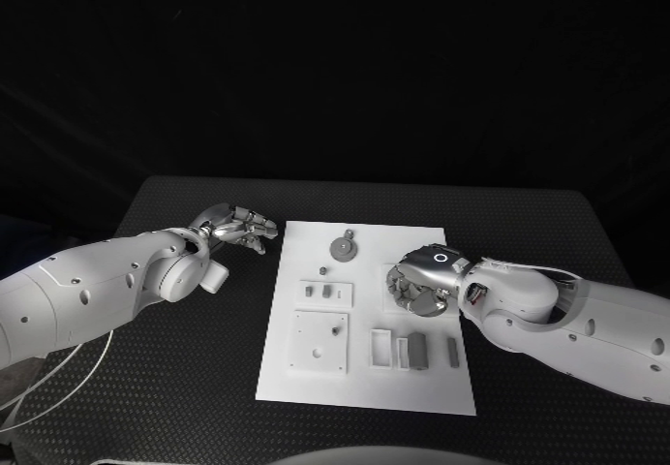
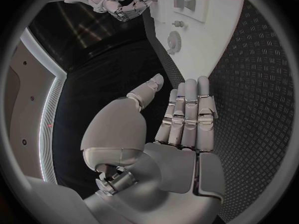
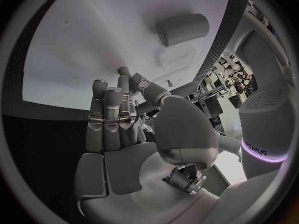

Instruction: Assemble the parts on the task board

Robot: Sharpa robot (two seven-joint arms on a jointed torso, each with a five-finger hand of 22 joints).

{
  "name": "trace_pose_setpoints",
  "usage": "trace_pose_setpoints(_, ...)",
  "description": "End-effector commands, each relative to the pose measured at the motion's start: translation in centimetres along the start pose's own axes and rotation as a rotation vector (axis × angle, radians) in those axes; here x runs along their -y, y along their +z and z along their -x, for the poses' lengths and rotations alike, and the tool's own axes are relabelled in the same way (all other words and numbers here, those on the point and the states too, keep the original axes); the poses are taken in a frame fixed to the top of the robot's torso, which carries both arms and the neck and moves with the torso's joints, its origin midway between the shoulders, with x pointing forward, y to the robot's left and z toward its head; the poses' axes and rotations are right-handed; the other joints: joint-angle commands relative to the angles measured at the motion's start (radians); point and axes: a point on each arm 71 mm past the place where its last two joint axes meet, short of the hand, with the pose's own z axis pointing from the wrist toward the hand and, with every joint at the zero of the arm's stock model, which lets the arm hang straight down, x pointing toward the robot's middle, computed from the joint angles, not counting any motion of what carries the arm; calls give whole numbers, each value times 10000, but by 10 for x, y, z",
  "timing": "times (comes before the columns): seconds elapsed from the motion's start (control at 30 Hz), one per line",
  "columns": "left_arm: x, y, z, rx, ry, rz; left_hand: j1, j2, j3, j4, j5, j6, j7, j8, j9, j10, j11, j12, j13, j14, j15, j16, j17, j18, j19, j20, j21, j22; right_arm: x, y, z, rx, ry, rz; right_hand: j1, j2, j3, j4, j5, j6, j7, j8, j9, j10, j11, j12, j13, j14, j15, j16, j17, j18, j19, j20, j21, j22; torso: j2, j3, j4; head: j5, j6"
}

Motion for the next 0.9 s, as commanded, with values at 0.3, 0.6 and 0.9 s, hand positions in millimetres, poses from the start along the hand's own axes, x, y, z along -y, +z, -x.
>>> trace_pose_setpoints(0.3,2,1,-3,-173,-87,-96,-99,30,-59,24,21,-78,10,67,-14,-4,44,-33,11,-4,29,-64,18,125,-15,-37,-26,-17,-20,2,17,1022,858,624,30,11,-48,-18,69,182,-92,68,135,133,-30,43,74,15,-82,135,29,74,42,-75,161,257,0,-4,-6,53,27)
trace_pose_setpoints(0.6,2,1,-3,-175,-89,-93,-101,33,-60,26,21,-78,10,69,-15,-6,44,-33,13,-4,29,-66,21,124,-15,-37,-26,-21,-33,9,19,1086,1232,995,30,13,-45,-19,70,186,-94,68,141,138,-35,43,88,17,-88,151,28,74,46,-83,183,255,1,-7,-5,116,11)
trace_pose_setpoints(0.9,3,2,-6,-222,-97,-116,-105,34,-62,28,21,-79,10,70,-16,-8,44,-34,14,-4,29,-69,24,124,-15,-37,-25,-25,-76,28,20,1026,1934,2084,30,24,-39,-18,70,180,-92,62,145,136,-39,40,99,13,-95,160,26,74,48,-89,199,252,7,2,-13,248,-35)
